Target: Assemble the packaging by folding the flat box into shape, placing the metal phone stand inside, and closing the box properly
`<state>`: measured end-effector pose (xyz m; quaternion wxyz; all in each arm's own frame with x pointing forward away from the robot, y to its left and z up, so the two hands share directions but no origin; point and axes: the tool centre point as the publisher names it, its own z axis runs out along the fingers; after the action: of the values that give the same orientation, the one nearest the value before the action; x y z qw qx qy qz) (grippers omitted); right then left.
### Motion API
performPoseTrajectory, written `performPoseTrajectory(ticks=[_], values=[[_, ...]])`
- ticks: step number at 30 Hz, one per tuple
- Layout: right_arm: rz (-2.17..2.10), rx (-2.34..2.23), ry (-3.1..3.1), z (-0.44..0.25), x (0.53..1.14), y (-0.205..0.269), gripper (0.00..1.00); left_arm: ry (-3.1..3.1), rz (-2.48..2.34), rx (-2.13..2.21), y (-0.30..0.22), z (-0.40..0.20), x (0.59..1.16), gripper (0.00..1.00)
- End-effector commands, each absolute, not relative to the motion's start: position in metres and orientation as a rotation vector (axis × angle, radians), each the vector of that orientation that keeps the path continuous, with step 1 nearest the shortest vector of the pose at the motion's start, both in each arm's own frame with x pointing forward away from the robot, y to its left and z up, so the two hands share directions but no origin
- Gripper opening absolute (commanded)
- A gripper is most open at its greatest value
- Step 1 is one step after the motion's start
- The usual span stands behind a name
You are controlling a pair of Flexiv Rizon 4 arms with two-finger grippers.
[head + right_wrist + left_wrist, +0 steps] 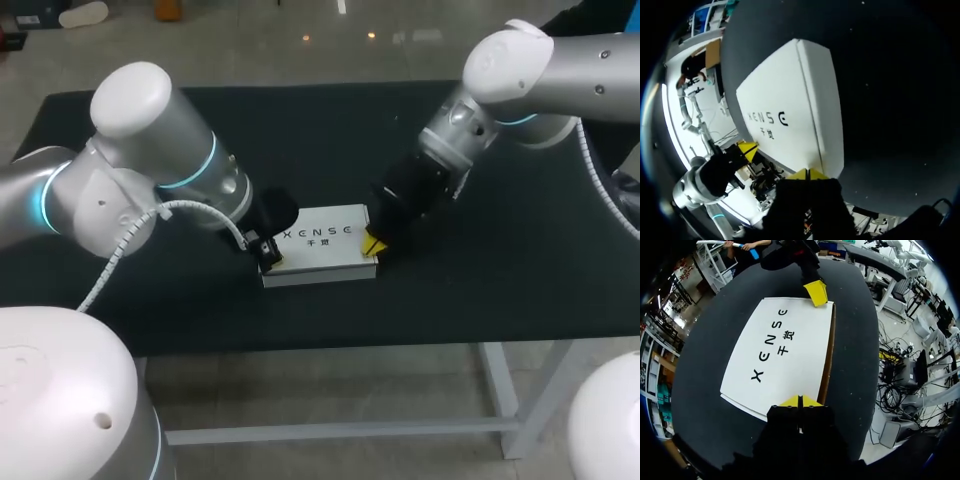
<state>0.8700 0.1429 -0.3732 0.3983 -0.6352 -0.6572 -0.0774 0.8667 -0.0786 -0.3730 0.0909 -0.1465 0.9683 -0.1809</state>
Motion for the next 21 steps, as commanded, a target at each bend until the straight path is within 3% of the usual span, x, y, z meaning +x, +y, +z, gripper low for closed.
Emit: performPoseTrajectory(ticks=[1, 21], values=[[-0.225, -1.62, -1.691, -0.356, 0.863, 0.143, 0.0, 2.827, -0.533, -0.421, -0.073, -0.362, 0.853, 0.0], [-0.175, -1.609, -1.639, -0.386, 0.864, 0.149, 0.0, 2.904, -0.518, -0.452, -0.072, -0.386, 0.865, 0.0]])
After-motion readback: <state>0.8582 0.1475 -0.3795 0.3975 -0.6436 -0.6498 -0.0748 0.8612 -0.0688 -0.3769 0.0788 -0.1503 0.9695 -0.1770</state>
